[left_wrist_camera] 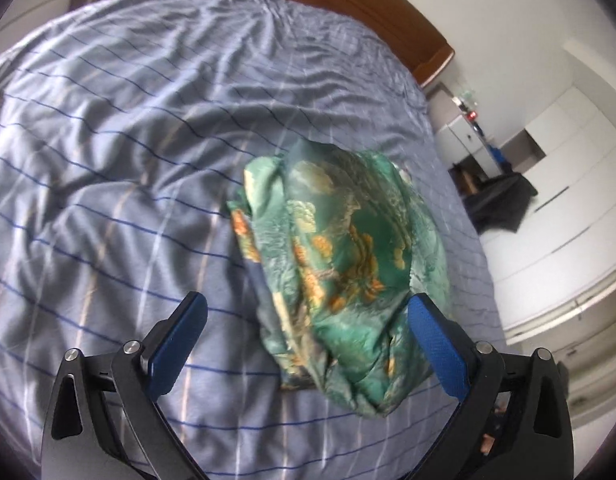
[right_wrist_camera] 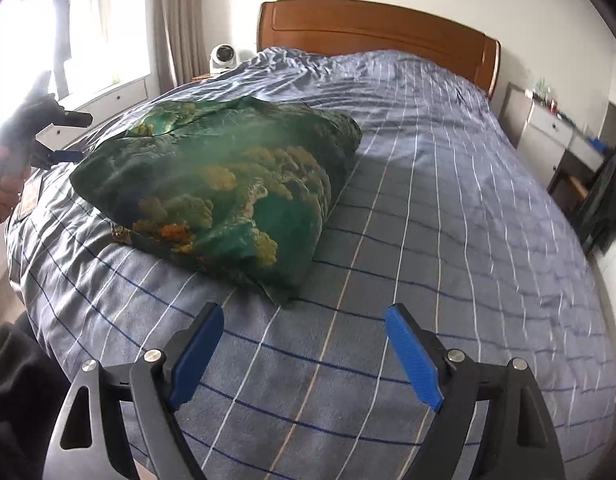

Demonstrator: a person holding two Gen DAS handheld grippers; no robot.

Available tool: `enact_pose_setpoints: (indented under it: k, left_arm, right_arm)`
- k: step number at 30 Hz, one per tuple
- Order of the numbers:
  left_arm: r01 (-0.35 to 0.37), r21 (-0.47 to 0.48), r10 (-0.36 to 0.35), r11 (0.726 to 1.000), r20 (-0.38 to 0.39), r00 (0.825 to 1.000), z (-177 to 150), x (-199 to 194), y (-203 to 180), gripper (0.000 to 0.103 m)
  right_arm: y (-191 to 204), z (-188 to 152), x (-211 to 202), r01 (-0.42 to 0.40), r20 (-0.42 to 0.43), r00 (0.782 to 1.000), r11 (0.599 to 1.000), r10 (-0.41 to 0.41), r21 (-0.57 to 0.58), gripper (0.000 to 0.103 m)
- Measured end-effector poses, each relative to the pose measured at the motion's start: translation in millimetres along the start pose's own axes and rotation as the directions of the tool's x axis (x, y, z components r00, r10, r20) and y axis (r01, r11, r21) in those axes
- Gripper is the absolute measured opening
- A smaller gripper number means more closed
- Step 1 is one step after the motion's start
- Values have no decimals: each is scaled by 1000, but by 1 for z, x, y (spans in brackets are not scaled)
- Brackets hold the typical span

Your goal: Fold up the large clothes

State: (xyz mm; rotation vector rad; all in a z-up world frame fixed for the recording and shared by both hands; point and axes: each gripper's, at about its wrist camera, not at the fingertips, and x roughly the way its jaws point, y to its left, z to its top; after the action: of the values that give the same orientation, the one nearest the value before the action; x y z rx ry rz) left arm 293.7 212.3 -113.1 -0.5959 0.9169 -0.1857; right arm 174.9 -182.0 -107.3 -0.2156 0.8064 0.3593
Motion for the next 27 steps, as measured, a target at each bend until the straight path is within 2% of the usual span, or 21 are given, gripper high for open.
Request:
enact_pose_setpoints:
  k: [4,9,13,15,20,25,27]
  left_arm:
    - [47,-66,-53,997,-91,994,11,32,11,100]
    - [124,-140,-143,982,-139,980,19,66,16,100]
    - [92,-152,-125,984,-224,967,16,105,17,100]
    - [106,-163,-144,981,-238,961,12,118,19,103]
    - [138,-188,-182,972,-243,953,9,131,24,103]
    - [148,-178,-192,973,-267,944,10,140,25,103]
    - [151,-180,-196,972,-272,942,10,143,25,103]
  right_arm:
    - [-1,2,1,-18,0,1000,1000,18,18,85]
    - [-3,5,3,-45,-3,999,998,45,46,85]
    - [-16,14,9,-127,-2,992,984,129,127,85]
    - [-28,21,13,-177,11,984,966,178,186,85]
    - [-67,45,40,-299,56,953,888,299,350,85]
    - [-91,69,97,-407,29,899,808,438,426,86]
    - [-95,73,125,-459,16,860,760,510,461,86]
